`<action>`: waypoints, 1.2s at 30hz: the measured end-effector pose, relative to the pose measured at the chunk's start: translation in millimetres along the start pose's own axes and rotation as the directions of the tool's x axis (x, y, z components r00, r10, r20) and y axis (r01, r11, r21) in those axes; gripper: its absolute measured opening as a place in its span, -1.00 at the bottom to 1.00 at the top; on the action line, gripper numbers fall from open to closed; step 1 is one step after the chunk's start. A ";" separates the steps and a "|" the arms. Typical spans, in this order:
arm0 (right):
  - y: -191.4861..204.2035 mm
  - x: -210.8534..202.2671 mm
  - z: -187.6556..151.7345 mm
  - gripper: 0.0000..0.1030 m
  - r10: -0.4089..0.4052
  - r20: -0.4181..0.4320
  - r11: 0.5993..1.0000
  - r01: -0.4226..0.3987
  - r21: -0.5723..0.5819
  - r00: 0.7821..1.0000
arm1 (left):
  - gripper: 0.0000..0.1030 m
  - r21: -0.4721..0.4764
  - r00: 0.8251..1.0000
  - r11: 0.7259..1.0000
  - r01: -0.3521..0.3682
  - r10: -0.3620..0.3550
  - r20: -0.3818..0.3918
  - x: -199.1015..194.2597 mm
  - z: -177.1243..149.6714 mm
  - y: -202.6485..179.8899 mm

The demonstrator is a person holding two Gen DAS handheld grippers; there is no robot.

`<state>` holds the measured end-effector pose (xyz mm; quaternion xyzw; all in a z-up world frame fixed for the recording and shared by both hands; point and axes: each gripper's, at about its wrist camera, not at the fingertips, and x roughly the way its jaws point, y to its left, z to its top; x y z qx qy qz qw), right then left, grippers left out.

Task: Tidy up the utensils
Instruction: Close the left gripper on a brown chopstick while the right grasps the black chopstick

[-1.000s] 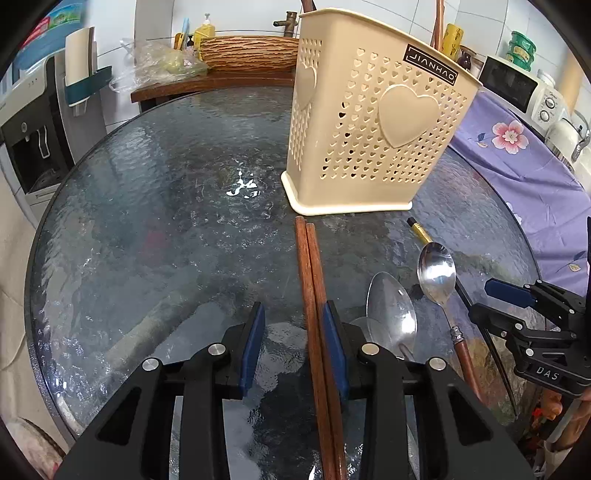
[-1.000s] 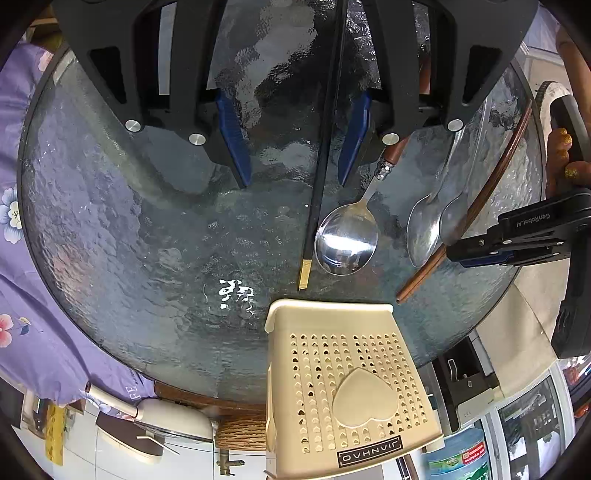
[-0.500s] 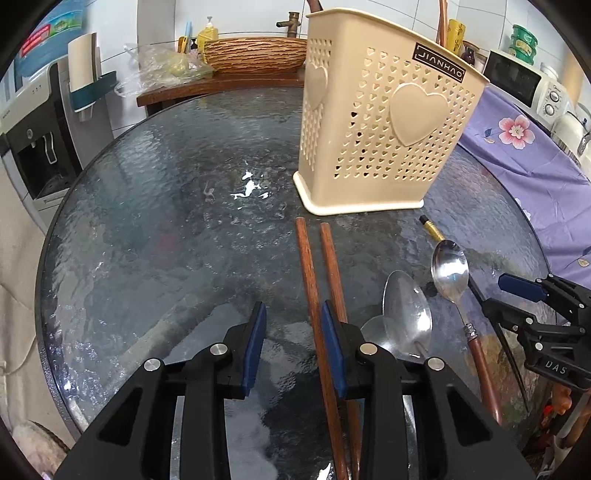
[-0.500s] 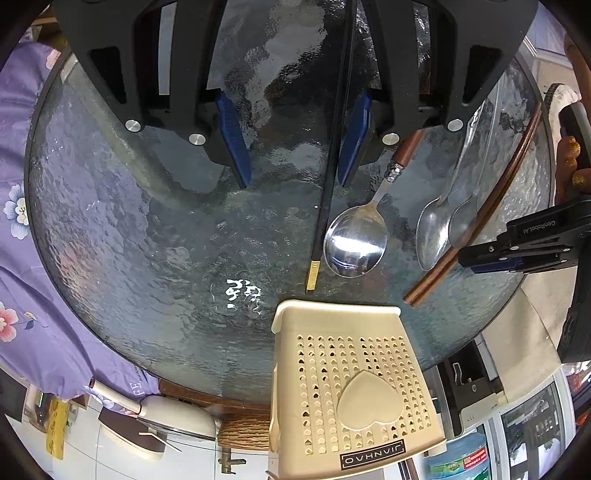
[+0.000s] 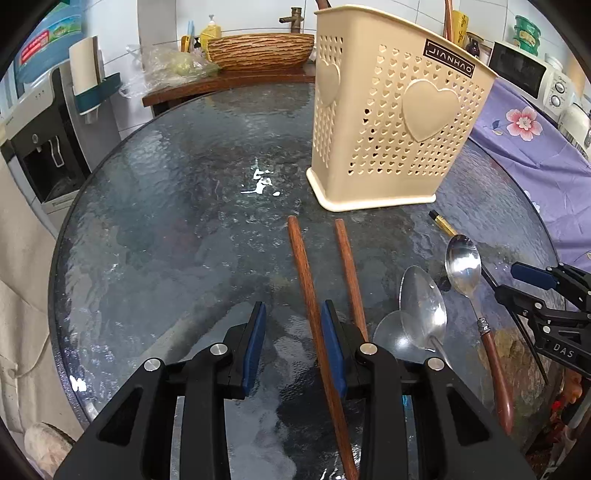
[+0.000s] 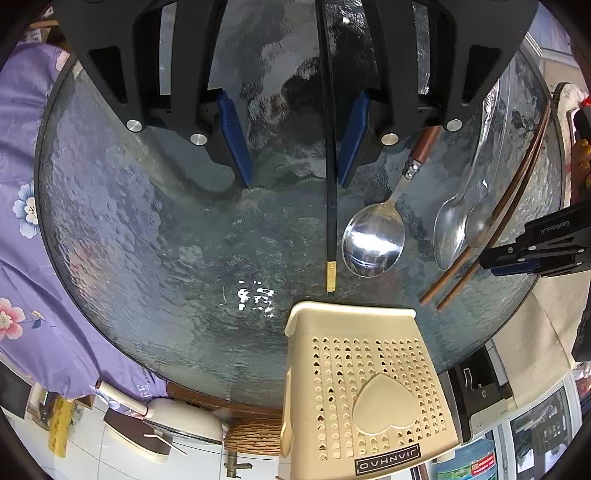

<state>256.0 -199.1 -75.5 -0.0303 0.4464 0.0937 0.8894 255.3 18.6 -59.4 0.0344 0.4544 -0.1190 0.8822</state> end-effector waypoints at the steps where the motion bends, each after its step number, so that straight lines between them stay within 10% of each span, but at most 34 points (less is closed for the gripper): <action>1: 0.6 1.0 1.0 -0.15 0.002 0.001 1.000 -0.002 -0.006 1.000 | -0.42 0.004 1.000 1.000 -0.006 0.006 0.003 0.8 0.5 -1.5; 36: 20.9 41.3 62.9 -0.69 0.029 -0.041 0.997 -0.032 -0.077 0.999 | -0.77 0.012 1.000 1.000 -0.028 0.028 -0.001 30.6 40.0 -7.3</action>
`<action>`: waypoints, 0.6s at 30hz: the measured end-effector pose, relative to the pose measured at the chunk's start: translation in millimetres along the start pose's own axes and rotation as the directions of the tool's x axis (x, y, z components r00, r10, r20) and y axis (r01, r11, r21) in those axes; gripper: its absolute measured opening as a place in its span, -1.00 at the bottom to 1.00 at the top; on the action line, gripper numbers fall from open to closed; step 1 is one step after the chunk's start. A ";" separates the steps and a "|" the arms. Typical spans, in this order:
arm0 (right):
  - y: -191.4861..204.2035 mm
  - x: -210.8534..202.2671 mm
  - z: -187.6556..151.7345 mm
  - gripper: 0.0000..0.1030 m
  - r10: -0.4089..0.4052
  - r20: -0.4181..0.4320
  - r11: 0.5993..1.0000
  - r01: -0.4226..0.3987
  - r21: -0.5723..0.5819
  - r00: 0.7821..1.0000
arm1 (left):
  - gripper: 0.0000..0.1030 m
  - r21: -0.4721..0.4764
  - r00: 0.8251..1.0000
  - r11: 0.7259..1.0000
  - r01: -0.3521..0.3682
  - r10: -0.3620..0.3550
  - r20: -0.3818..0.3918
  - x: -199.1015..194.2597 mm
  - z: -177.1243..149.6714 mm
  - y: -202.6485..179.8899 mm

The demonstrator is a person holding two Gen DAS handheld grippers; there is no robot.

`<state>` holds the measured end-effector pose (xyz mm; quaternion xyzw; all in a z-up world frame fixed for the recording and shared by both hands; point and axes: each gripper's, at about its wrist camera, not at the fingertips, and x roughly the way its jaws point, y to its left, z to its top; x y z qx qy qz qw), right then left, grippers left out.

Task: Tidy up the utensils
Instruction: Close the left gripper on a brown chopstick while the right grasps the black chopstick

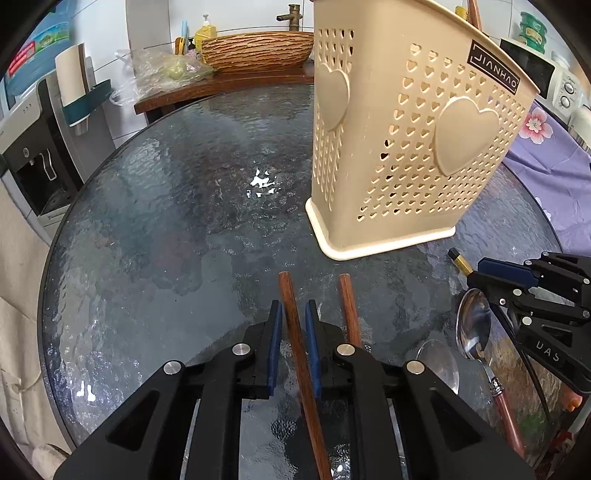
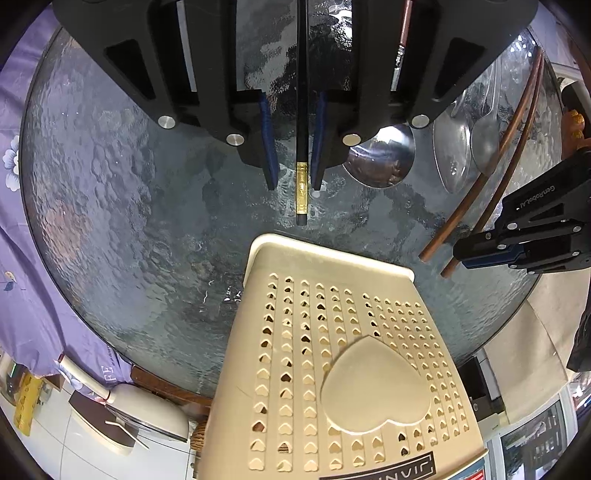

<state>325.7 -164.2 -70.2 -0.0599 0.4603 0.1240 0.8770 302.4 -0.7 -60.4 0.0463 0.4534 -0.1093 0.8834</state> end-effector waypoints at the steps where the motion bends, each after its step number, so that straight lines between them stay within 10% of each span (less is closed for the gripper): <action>1: 1.7 0.2 0.6 -0.75 0.002 -0.001 1.000 -0.002 -0.006 1.000 | -0.78 0.000 1.000 1.000 -0.001 0.001 0.000 1.0 1.1 0.1; 18: -3.6 0.8 1.9 -0.85 0.039 0.011 0.999 -0.039 0.013 0.999 | -0.86 -0.035 1.000 0.999 0.008 -0.008 0.012 2.1 0.9 -1.3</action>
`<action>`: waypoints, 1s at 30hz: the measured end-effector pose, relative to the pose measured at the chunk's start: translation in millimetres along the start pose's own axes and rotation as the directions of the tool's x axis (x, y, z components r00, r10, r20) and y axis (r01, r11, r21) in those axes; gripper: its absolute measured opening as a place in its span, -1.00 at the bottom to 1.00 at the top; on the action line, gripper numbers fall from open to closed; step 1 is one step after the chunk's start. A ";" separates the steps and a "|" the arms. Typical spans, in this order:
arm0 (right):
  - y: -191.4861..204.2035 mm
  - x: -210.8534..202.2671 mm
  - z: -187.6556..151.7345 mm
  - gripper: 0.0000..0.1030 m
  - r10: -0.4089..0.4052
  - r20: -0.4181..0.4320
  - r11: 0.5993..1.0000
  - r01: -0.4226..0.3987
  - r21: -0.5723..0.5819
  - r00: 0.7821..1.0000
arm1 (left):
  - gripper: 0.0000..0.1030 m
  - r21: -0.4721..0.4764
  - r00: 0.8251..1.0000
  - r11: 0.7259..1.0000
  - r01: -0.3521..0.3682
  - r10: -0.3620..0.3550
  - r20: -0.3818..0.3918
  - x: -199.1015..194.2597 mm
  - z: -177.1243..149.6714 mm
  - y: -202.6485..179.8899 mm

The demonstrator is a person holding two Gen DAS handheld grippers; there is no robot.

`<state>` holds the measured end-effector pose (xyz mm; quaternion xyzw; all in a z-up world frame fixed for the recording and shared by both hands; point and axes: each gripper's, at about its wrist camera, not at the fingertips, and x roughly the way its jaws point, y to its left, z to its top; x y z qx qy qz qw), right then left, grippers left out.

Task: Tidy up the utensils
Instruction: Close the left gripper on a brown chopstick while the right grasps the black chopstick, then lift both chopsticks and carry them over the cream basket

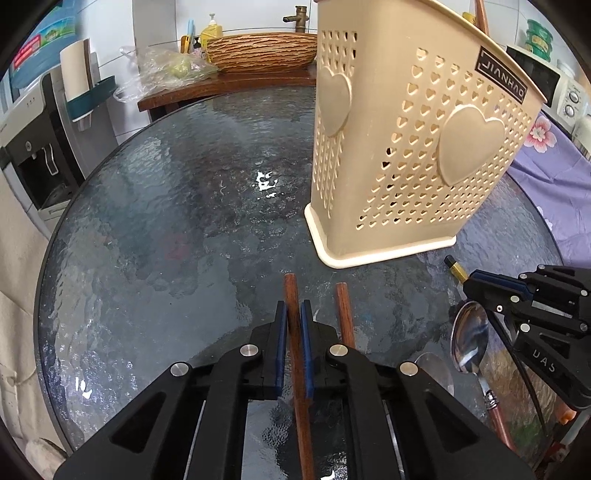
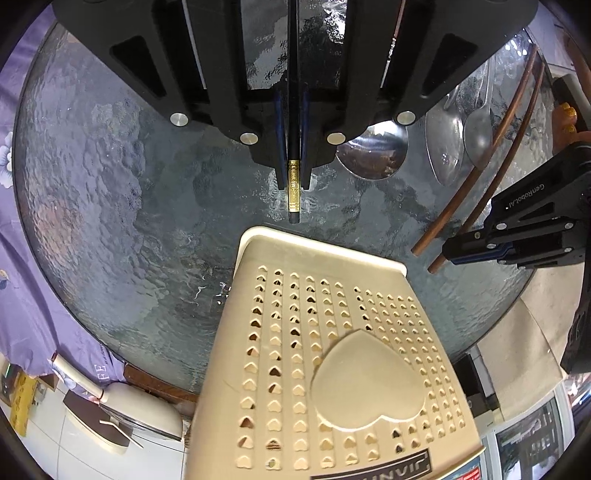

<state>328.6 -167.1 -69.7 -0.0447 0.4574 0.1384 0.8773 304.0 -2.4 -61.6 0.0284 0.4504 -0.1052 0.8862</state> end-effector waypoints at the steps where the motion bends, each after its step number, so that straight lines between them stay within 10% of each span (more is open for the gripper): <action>1: -0.3 -1.6 -0.2 -0.86 0.006 0.004 1.000 -0.006 -0.001 1.000 | -0.86 -0.003 1.000 1.000 0.003 -0.003 0.004 -1.1 0.5 0.4; 30: -4.4 -144.5 11.3 -0.86 0.146 0.294 0.989 -0.145 -0.026 0.944 | -0.87 0.032 0.950 0.996 0.080 -0.086 0.301 -132.2 19.3 -8.2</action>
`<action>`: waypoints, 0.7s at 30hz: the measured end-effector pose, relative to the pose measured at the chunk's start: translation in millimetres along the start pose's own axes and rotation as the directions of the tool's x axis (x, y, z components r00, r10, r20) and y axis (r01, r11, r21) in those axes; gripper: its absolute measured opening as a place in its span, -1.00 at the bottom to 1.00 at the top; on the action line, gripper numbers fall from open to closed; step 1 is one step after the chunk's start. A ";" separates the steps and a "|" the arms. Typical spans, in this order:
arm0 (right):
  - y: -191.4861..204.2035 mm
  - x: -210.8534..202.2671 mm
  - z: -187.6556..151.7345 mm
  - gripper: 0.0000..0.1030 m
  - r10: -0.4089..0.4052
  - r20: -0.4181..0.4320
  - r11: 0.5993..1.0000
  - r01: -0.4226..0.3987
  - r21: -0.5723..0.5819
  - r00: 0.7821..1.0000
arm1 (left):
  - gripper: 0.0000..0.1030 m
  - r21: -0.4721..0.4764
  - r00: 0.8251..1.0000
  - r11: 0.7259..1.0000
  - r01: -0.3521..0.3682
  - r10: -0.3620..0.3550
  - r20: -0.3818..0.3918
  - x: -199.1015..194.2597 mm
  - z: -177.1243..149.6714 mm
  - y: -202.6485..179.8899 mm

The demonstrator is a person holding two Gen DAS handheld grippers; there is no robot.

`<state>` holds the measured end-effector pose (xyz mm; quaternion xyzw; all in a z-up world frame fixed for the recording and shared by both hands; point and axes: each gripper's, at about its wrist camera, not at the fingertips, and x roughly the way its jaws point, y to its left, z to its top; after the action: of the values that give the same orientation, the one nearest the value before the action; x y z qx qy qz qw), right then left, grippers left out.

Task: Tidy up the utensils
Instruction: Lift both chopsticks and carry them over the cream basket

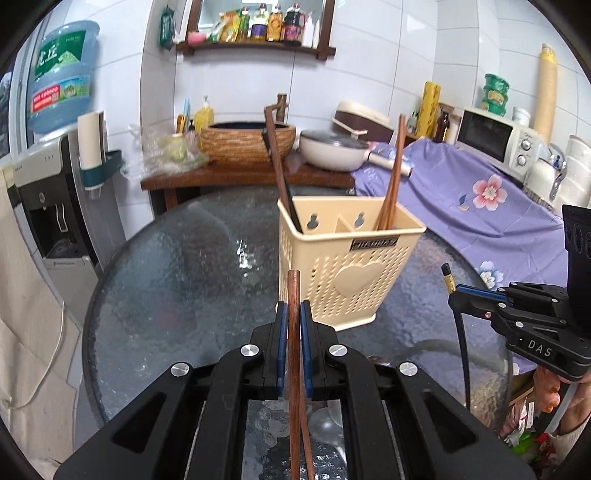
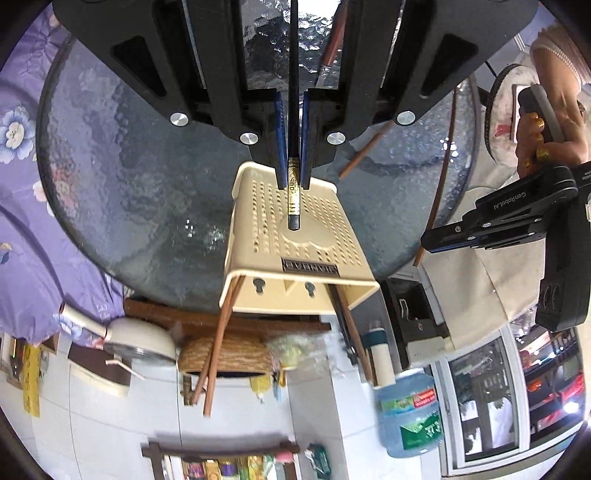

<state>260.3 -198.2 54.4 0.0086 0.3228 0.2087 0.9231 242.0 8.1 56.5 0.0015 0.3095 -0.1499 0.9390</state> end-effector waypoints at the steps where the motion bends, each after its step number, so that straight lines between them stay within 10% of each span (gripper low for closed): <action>1: 0.4 -3.4 2.3 -0.86 0.003 0.007 1.000 -0.003 -0.005 1.000 | -0.87 0.003 1.000 1.000 0.002 -0.002 0.012 -5.2 1.7 -0.7; 21: 18.7 -51.5 14.6 -0.86 0.021 0.084 0.997 -0.015 -0.070 0.996 | -0.87 0.044 0.992 0.999 0.029 -0.034 0.122 -56.8 16.4 -12.2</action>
<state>225.7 -199.5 99.3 -0.0114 0.2761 0.2276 0.9337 204.7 10.8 103.9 0.0070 0.2478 -0.1708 0.9536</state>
